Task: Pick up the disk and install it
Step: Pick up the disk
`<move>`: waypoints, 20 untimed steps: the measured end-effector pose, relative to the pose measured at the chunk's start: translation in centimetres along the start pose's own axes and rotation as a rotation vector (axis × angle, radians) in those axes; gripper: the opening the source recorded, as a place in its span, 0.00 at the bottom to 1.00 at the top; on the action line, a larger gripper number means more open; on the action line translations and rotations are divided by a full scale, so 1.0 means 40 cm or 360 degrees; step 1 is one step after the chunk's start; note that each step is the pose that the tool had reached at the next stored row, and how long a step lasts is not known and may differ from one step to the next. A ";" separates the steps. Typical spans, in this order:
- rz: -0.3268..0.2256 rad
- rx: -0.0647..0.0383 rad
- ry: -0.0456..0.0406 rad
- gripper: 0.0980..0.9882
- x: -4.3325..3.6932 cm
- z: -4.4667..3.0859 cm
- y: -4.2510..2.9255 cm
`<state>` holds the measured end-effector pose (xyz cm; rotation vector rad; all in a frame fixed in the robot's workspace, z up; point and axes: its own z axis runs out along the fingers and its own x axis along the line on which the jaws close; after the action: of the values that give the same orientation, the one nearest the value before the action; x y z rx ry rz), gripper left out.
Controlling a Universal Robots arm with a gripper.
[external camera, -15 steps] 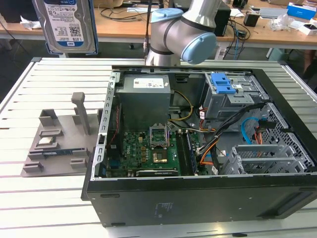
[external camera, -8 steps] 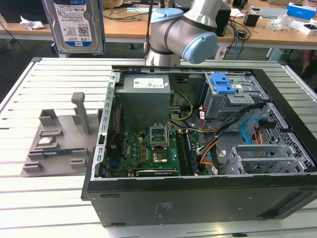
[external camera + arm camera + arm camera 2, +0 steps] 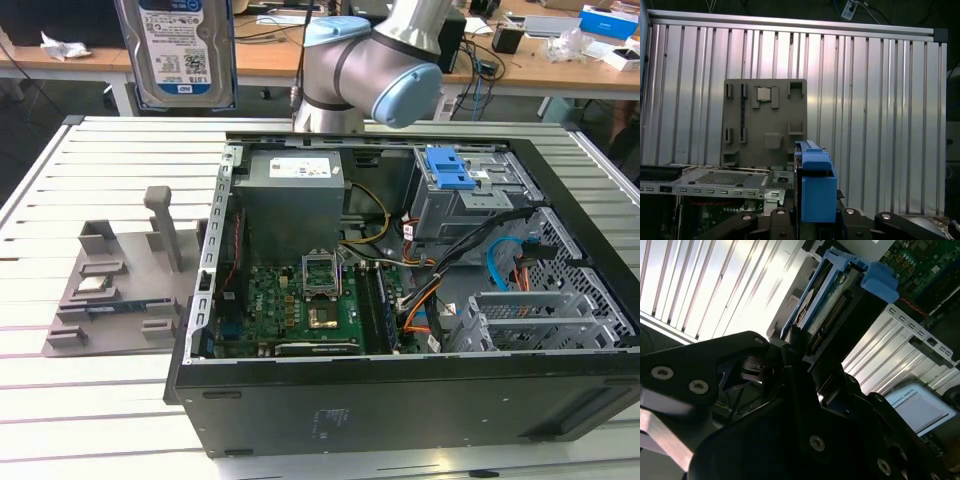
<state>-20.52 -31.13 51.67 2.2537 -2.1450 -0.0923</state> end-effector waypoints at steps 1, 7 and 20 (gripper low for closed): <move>0.0000 0.0000 0.0000 0.30 0.000 -0.001 -0.008; 0.0000 0.0000 0.0000 0.30 0.001 -0.003 -0.054; 0.0000 0.0000 0.0000 0.30 0.002 -0.010 -0.160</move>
<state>-14.13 -30.89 51.66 2.2535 -2.1449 -0.0925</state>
